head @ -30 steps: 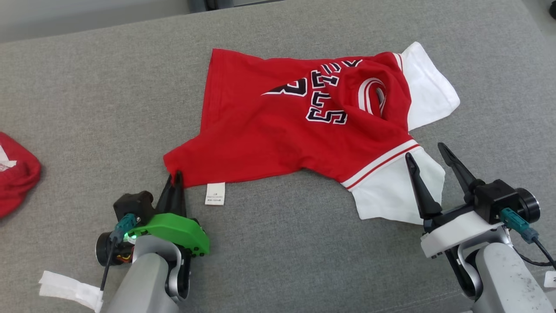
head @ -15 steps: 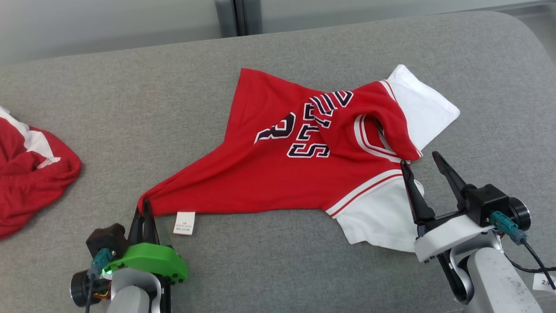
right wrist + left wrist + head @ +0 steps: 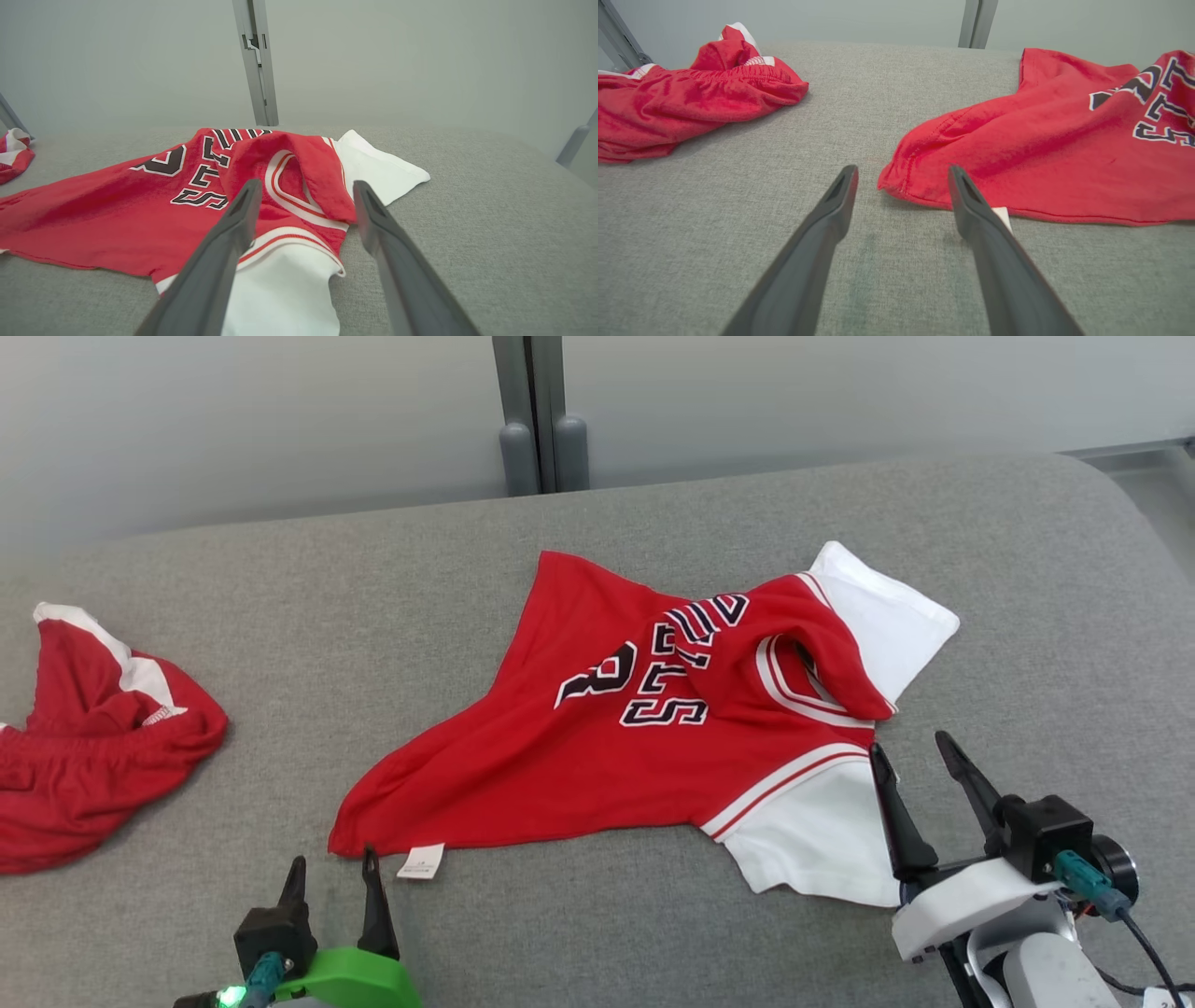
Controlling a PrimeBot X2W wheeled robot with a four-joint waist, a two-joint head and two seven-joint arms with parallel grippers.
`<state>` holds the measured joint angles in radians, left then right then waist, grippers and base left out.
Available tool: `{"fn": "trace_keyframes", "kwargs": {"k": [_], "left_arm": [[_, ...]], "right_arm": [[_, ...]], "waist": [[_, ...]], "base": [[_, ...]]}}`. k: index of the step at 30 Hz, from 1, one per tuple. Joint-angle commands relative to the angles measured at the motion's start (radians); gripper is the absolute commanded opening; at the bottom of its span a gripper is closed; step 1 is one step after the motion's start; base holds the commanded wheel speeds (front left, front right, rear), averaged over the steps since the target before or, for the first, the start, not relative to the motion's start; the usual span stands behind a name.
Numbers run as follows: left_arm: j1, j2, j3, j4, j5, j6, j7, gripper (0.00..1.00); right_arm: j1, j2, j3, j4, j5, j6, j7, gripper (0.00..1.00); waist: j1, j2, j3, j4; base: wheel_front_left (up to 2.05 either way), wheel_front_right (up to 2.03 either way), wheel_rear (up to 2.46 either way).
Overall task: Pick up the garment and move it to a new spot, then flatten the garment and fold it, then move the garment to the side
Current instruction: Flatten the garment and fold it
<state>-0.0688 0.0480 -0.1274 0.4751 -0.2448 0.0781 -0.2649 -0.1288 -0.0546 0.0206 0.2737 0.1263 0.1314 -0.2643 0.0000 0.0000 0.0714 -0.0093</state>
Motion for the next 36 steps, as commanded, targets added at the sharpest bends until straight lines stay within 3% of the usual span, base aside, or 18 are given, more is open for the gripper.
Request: {"fn": "trace_keyframes", "kwargs": {"k": [1,14,27,36], "left_arm": [[0.021,0.005,-0.003,-0.008,0.016,0.005,0.001,1.0],[0.063,0.005,-0.01,-0.054,0.038,-0.001,0.001,1.0],[0.013,0.005,-0.046,-0.044,0.021,0.001,0.001,1.0],[-0.01,0.005,-0.04,-0.034,0.01,0.001,0.001,1.0]], "right_arm": [[0.021,-0.001,0.0,0.006,-0.007,-0.001,0.0,1.0],[0.05,0.002,0.024,0.073,0.006,-0.001,0.0,1.0],[-0.008,0.002,-0.006,0.313,-0.035,-0.001,0.0,1.0],[-0.024,0.003,0.033,0.418,-0.019,-0.001,0.002,1.0]], "waist": [[0.0,0.0,-0.039,-0.011],[0.0,0.0,-0.041,-0.021],[0.0,0.0,0.025,0.006],[0.0,0.0,0.041,0.014]], "base": [[0.0,0.0,0.0],[0.0,0.0,0.0],[0.0,0.0,0.0],[0.0,0.0,0.0]]}}
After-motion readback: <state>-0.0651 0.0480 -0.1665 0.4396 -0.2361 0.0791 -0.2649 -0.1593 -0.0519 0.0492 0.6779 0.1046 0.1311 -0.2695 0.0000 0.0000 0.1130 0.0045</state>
